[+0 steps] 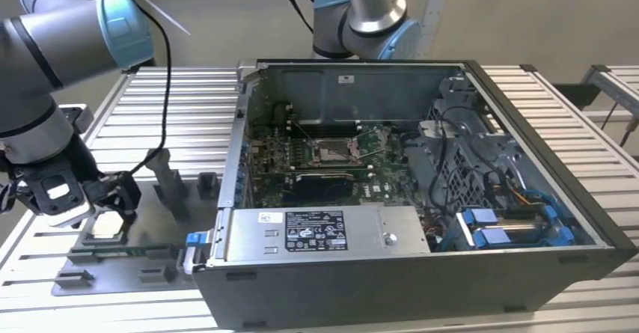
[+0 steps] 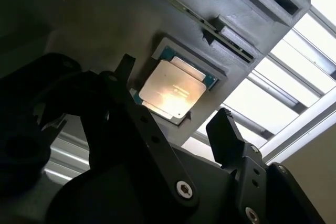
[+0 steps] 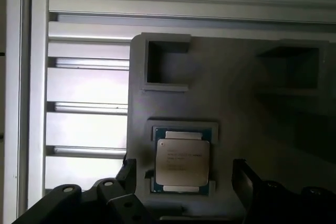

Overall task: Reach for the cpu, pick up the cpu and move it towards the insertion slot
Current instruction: 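Pick up the cpu and move it towards the insertion slot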

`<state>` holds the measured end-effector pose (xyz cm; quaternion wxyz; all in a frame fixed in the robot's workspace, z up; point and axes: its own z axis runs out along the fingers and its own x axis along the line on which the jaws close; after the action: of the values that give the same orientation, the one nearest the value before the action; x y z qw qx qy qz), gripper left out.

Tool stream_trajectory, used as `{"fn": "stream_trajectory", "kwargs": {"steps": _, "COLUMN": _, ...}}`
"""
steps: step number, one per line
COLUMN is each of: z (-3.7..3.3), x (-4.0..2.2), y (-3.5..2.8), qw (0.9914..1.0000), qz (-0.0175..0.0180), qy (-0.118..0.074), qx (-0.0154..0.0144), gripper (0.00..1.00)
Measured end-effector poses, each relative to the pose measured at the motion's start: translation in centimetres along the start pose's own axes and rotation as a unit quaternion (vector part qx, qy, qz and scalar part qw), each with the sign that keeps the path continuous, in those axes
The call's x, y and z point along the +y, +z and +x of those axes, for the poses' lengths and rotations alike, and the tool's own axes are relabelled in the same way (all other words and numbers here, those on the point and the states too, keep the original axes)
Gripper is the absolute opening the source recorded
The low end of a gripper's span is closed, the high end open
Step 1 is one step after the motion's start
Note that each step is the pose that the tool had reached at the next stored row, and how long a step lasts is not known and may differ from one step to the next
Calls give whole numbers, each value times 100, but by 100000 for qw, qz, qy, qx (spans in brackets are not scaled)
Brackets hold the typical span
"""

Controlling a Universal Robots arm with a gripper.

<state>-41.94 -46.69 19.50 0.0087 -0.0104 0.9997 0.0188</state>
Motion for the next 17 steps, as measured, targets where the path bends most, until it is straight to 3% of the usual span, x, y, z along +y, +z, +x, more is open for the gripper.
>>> {"fn": "stream_trajectory", "kwargs": {"steps": 9, "z": 1, "x": 2, "y": 81, "qw": 100000, "qz": -3, "qy": -133, "qx": -21, "gripper": 100}}
{"fn": "stream_trajectory", "kwargs": {"steps": 17, "z": 2, "x": 8, "y": 93, "qw": 99999, "qz": -15, "qy": -379, "qx": -10, "gripper": 100}}
